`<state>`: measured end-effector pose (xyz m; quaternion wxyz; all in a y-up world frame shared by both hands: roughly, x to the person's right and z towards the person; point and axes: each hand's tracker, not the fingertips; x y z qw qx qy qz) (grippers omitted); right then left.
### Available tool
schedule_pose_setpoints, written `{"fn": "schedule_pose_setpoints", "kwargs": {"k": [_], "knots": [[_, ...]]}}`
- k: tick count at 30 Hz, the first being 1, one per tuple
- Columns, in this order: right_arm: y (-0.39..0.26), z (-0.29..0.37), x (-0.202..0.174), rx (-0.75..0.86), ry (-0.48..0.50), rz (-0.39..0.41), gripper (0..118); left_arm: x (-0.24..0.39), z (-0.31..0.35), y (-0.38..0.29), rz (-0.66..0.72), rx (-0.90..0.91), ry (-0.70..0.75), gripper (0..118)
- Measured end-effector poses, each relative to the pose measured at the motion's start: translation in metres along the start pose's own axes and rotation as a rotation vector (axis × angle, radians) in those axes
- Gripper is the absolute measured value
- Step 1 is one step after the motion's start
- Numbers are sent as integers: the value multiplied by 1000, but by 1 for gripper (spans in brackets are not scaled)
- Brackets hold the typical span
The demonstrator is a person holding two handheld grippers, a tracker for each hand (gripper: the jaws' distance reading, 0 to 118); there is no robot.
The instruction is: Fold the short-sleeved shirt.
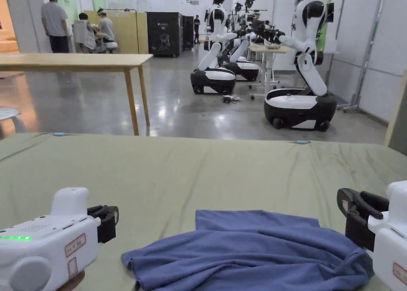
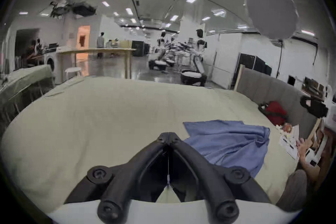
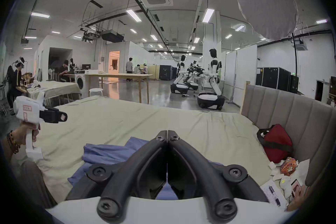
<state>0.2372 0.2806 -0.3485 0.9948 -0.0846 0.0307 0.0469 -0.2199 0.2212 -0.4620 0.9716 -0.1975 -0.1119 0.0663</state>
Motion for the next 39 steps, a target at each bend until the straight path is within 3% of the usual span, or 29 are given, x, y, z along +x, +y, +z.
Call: {"fn": "schedule_pose_setpoints", "kwargs": {"k": [2, 3, 5, 6, 14, 23, 25, 26, 28, 30, 39], "knots": [[0, -1, 1, -6, 3, -5, 0, -2, -13, 3, -41, -33, 7, 0], [0, -1, 1, -9, 6, -8, 0, -1, -21, 5, -65, -53, 1, 21], [-1, -1, 2, -13, 3, -8, 0, 0, -52, 7, -98, -157, -8, 98], [-1, -1, 2, -13, 0, -6, 0, 0, -68, 6, -87, -212, 4, 118], [-6, -4, 13, -33, -15, -8, 0, -3, -171, -19, -129, -447, 102, 117], [-8, -11, 18, -46, -25, -19, 0, 2, -196, -75, -254, -611, 124, 115], [-8, -12, 18, -48, -24, -22, 0, 4, -188, -74, -209, -565, 119, 103], [-8, -12, 18, -49, -21, -22, 0, 6, -183, -72, -196, -532, 105, 86], [-9, -12, 17, -53, -17, -20, 0, 14, -172, -67, -204, -488, 59, 38], [-10, -13, 16, -61, -17, -21, 0, 25, -167, -65, -279, -479, 58, 12], [-11, -12, 18, -68, -11, -23, 0, 25, -171, -64, -253, -476, 45, 6]]}}
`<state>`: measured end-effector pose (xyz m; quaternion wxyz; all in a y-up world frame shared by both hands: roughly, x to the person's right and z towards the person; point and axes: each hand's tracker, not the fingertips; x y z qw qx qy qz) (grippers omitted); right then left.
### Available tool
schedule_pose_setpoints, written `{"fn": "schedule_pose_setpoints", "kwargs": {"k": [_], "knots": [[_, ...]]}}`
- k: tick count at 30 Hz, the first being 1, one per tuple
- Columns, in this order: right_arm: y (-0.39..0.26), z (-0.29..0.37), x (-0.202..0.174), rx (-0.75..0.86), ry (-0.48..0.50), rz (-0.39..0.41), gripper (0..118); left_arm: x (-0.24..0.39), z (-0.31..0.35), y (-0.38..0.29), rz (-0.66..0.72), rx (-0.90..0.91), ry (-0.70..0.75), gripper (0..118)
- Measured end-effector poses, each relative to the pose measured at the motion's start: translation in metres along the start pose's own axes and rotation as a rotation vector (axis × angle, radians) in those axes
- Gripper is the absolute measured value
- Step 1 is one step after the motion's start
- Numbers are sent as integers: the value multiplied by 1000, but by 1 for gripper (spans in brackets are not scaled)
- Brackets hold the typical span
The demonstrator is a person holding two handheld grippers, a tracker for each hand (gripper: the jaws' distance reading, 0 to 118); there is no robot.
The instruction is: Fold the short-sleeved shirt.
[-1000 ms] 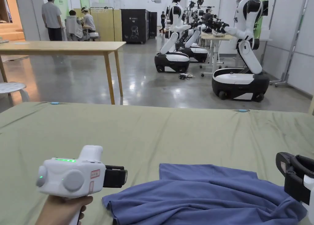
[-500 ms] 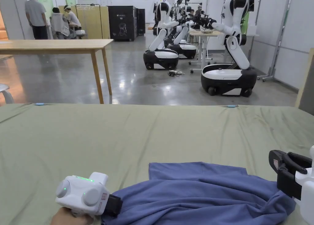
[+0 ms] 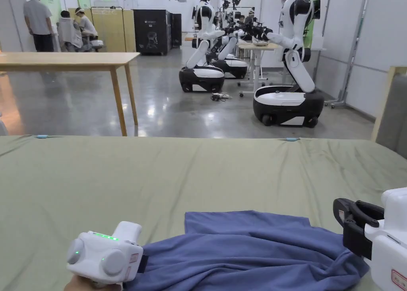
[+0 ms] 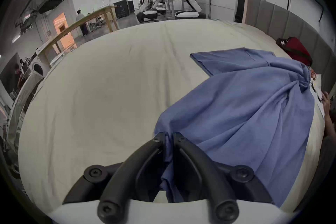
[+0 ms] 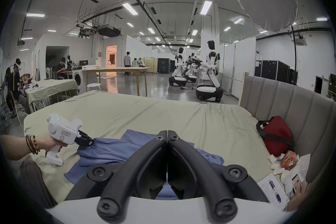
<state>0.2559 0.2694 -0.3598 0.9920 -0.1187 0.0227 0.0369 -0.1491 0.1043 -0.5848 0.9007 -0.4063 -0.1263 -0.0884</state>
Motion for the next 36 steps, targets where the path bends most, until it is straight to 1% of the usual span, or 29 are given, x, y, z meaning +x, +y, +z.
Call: {"fn": "schedule_pose_setpoints", "kwargs": {"k": [3, 4, 5, 7, 8, 10, 11, 12, 13, 14, 15, 16, 18, 20, 21, 23, 24, 25, 26, 27, 28, 29, 31, 32, 33, 34, 35, 36], "knots": [[0, -4, 12, -6, 6, -23, 0, -8, 6, 0, 31, 28, -28, 6], [1, -7, 21, -11, 23, -43, 0, -10, 8, 0, 47, 42, -33, 6], [1, -11, 33, -19, 15, -64, 0, -12, 10, 1, 59, 47, -44, 6], [2, -22, 57, -66, -26, -85, 0, -15, 14, 2, 67, 74, -51, 6], [2, -29, 72, -95, -61, -78, 0, -12, 19, 3, 67, 85, -53, 6], [1, -43, 98, -135, -86, -68, 0, -13, 21, 5, 70, 108, -53, 6], [0, -52, 113, -172, -99, -61, 5, -13, 21, 6, 72, 115, -54, 6], [-1, -61, 124, -203, -103, -55, 37, -12, 20, 7, 73, 123, -53, 6], [-5, -73, 135, -246, -110, -41, 76, -12, 20, 8, 74, 128, -52, 6], [-12, -88, 145, -307, -112, -41, 110, -11, 19, 9, 78, 129, -52, 6], [-19, -99, 153, -348, -102, -37, 118, -10, 18, 10, 81, 130, -51, 6], [-24, -107, 160, -325, -97, -42, 118, -9, 17, 10, 81, 130, -52, 6], [-43, -134, 172, -423, -132, -47, 118, -7, 15, 10, 76, 134, -51, 6], [-60, -159, 184, -486, -175, -44, 118, 1, 17, 10, 70, 125, -47, 6], [-68, -169, 188, -518, -166, -45, 117, 2, 17, 9, 69, 124, -46, 6], [-93, -188, 195, -597, -174, -56, 112, 4, 15, 8, 75, 121, -48, 6], [-101, -194, 193, -619, -135, -65, 108, 6, 17, 8, 79, 119, -49, 6], [-110, -200, 189, -655, -76, -74, 106, 8, 16, 8, 81, 119, -51, 6], [-121, -204, 183, -687, -37, -66, 104, 9, 15, 8, 82, 116, -56, 6], [-127, -208, 178, -707, -27, -50, 99, 11, 14, 9, 80, 113, -57, 6], [-134, -211, 171, -729, -27, -19, 90, 11, 13, 10, 74, 111, -55, 6], [-139, -214, 164, -741, -18, 6, 77, 13, 13, 10, 69, 111, -51, 6], [-142, -209, 151, -705, 11, -2, 70, 15, 13, 11, 63, 110, -51, 6], [-140, -207, 147, -693, -4, 7, 67, 12, 11, 10, 63, 110, -51, 6], [-137, -204, 145, -684, 0, 15, 55, 13, 11, 10, 64, 112, -52, 6], [-135, -202, 145, -669, 39, 11, 35, 14, 11, 11, 65, 112, -54, 6], [-135, -201, 140, -656, 33, 22, 5, 15, 11, 11, 64, 111, -54, 6], [-135, -201, 136, -655, -2, 60, 5, 14, 11, 11, 64, 114, -51, 6]]}}
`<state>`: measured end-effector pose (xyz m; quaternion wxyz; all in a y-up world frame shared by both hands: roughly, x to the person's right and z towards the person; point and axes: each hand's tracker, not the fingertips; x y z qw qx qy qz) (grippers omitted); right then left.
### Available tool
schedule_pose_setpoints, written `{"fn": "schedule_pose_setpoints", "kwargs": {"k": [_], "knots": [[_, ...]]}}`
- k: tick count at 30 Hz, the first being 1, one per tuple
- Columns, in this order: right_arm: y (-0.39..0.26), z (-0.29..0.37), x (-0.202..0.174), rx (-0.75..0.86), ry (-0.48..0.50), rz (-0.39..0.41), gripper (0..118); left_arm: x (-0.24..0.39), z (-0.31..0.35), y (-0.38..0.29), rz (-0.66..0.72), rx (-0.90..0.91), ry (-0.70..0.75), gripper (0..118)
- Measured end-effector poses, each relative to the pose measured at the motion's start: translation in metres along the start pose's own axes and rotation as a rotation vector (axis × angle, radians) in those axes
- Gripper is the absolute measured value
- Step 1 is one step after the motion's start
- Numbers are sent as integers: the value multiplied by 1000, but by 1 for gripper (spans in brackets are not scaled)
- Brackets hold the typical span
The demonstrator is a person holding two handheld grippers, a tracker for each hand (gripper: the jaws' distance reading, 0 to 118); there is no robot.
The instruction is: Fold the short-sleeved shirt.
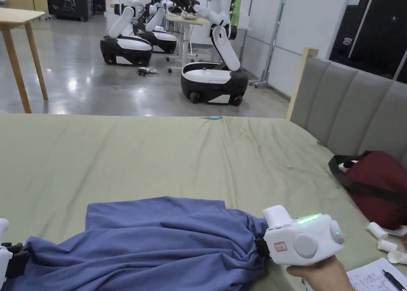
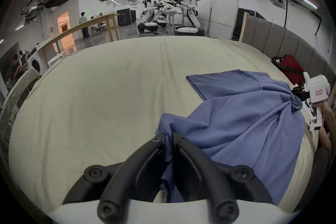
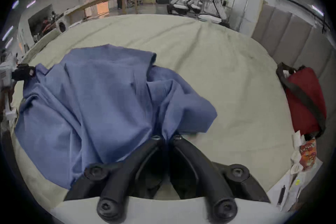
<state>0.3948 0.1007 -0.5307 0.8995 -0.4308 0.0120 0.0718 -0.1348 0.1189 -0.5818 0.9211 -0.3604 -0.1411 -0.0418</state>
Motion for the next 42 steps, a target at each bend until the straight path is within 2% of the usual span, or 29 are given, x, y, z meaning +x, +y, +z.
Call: {"fn": "schedule_pose_setpoints", "kwargs": {"k": [3, 6, 7, 10, 13, 15, 21, 23, 26, 33, 40, 42], "knots": [[0, 0, 2, -3, 14, -23, 4, 1, 1, 0, 10, 8, -3, 6], [-3, 15, 10, 85, 42, -134, 4, -3, 10, 2, 39, 75, 14, 6], [-5, 25, 11, 153, 23, -168, 4, -5, 18, 3, 58, 136, 2, 6], [-4, 60, 15, 309, 73, -288, 4, -16, 46, 12, 157, 290, -90, 6], [3, 93, 10, 465, 122, -327, 4, -19, 80, 30, 154, 426, -128, 6], [14, 115, -1, 552, 149, -313, 4, -16, 103, 48, 111, 490, -103, 6], [72, 174, -36, 771, 162, -295, 4, -20, 161, 111, 138, 622, -119, 6], [103, 191, -45, 812, 183, -255, 4, -23, 177, 137, 120, 657, -112, 6], [148, 218, -62, 884, 110, -175, 4, -29, 195, 176, 96, 701, -71, 6], [258, 250, -82, 943, 19, -107, 4, -39, 220, 268, 92, 764, -21, 6], [356, 255, -71, 952, -40, -104, 4, -55, 211, 345, 65, 779, 88, 6], [376, 254, -63, 947, -44, -131, 4, -61, 203, 360, 74, 778, 112, 6]]}}
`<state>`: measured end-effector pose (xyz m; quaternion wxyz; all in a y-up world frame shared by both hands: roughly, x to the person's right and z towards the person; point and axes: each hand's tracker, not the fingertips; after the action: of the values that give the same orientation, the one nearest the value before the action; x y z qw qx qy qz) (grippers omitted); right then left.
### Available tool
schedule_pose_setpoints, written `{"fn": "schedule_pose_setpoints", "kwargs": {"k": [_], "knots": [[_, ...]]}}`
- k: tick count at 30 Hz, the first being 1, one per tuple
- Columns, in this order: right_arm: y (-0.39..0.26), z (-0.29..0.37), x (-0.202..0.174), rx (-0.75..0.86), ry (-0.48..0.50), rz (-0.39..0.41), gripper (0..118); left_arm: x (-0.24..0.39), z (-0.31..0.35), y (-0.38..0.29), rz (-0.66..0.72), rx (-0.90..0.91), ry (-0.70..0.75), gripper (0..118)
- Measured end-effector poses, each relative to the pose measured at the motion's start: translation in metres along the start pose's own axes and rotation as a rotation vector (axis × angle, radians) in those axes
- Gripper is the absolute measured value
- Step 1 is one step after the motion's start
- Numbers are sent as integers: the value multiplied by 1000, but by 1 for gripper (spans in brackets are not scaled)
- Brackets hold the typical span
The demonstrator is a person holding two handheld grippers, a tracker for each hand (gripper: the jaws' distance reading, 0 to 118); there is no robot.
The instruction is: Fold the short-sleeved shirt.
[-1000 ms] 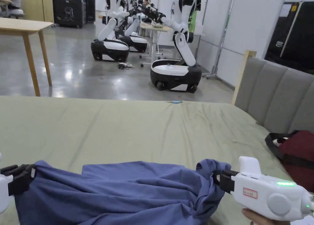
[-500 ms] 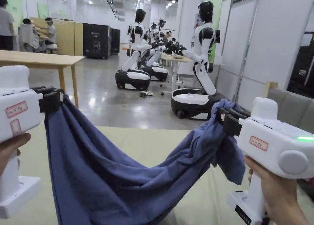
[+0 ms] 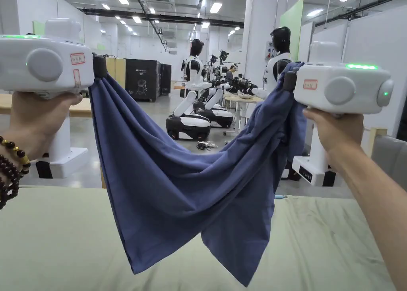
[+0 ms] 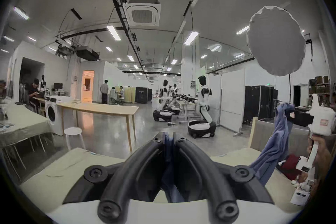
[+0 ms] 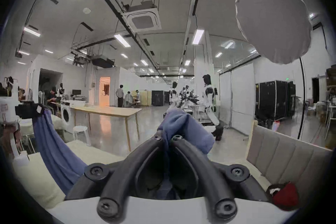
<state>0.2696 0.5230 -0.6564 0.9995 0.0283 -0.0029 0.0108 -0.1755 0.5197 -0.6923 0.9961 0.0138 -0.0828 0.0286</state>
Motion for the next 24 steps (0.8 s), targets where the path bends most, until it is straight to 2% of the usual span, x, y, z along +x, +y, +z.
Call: {"fn": "schedule_pose_setpoints", "kwargs": {"k": [5, 12, 15, 24], "knots": [[12, -21, 8, 8, -20, -25, 4, -7, -24, 1, 66, 26, 8, 6], [-9, -28, 13, 7, -18, -33, 4, -8, -35, -23, 56, 22, 11, 6], [-33, -29, 16, -11, -4, -72, 4, -9, -37, -46, 44, 1, -13, 6], [-158, -27, 16, -153, 24, -99, 4, -18, -28, -173, 68, -146, -36, 6]]}}
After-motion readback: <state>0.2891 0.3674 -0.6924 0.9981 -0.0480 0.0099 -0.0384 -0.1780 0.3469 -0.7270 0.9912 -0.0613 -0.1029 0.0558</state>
